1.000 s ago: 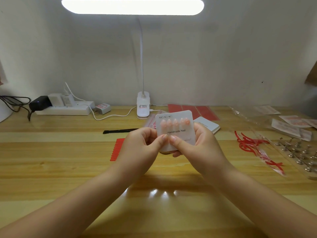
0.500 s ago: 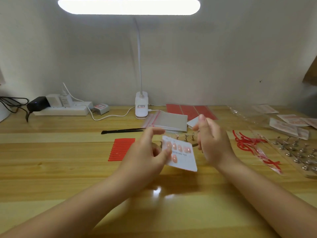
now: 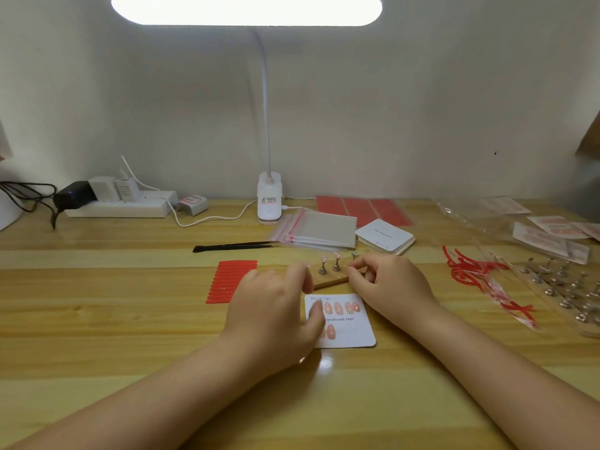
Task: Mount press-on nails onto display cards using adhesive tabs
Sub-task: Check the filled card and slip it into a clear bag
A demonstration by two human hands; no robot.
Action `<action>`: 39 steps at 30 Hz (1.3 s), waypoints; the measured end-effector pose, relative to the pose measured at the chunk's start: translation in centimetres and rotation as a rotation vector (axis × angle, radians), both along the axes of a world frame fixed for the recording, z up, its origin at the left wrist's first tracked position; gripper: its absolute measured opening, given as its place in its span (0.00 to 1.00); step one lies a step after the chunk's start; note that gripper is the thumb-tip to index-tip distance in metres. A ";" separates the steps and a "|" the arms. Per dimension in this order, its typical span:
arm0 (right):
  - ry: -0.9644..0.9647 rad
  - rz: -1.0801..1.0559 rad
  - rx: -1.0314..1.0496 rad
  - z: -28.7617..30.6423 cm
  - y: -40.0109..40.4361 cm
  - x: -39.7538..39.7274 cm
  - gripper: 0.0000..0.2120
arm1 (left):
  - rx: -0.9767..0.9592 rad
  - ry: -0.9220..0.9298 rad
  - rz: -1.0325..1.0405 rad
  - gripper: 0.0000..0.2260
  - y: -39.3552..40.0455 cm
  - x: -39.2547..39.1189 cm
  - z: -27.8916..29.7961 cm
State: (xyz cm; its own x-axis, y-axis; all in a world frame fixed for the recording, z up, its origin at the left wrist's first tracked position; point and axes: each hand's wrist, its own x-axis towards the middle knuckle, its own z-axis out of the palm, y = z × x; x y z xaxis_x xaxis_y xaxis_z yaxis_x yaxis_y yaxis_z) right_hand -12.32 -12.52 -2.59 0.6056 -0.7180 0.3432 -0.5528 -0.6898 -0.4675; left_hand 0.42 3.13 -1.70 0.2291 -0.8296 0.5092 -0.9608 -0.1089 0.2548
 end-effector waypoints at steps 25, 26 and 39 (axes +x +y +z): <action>-0.060 0.003 0.056 -0.3 -0.1 1.5 0.08 | 0.046 0.127 0.090 0.09 -1.2 1.0 -1.0; -0.075 0.009 0.046 -0.3 0.0 1.5 0.07 | 0.048 0.127 0.090 0.09 -1.2 1.0 -1.0; -0.348 0.164 -0.075 -0.3 1.8 1.5 0.02 | -0.215 0.285 -0.069 0.12 -1.1 1.3 -0.7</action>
